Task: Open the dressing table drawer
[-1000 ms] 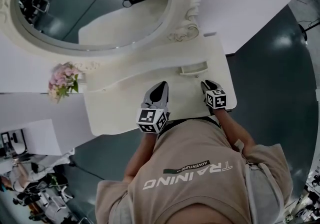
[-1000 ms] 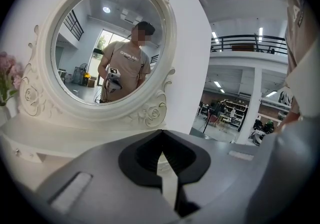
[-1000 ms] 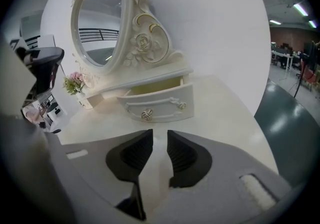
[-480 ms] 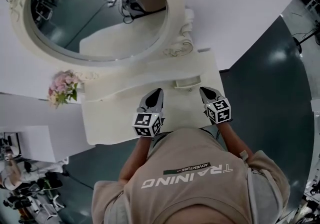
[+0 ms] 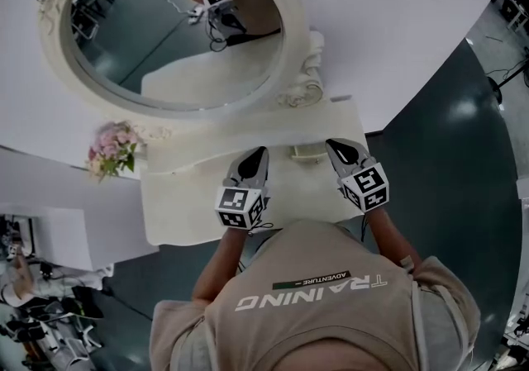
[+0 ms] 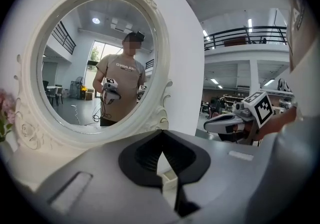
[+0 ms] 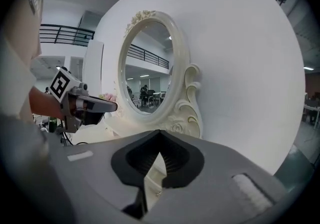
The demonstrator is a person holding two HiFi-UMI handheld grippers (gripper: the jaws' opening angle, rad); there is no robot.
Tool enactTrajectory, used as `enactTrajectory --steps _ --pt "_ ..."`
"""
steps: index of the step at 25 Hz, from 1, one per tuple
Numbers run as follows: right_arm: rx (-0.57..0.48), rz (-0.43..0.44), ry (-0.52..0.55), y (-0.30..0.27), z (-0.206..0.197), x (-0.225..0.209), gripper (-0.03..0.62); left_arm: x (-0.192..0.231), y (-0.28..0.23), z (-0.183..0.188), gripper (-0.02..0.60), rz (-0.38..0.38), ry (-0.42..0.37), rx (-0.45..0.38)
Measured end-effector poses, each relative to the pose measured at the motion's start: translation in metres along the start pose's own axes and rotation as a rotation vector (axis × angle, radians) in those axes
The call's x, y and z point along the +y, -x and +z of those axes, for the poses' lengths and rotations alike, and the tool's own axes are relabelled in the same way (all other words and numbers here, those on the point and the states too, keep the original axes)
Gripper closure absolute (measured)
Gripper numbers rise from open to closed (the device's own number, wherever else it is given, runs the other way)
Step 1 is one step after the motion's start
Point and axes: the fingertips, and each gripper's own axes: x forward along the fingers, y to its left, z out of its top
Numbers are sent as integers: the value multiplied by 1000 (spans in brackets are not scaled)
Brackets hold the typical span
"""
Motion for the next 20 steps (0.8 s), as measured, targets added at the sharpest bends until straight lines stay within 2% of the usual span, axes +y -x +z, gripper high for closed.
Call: enactTrajectory --steps 7,13,20 --pt "-114 10 13 8 57 -2 592 11 6 35 563 15 -34 -58" --pt "-213 -2 72 15 107 -3 592 12 9 82 563 19 -48 -165" --pt "-262 22 123 20 140 7 592 16 11 108 563 26 -69 -214"
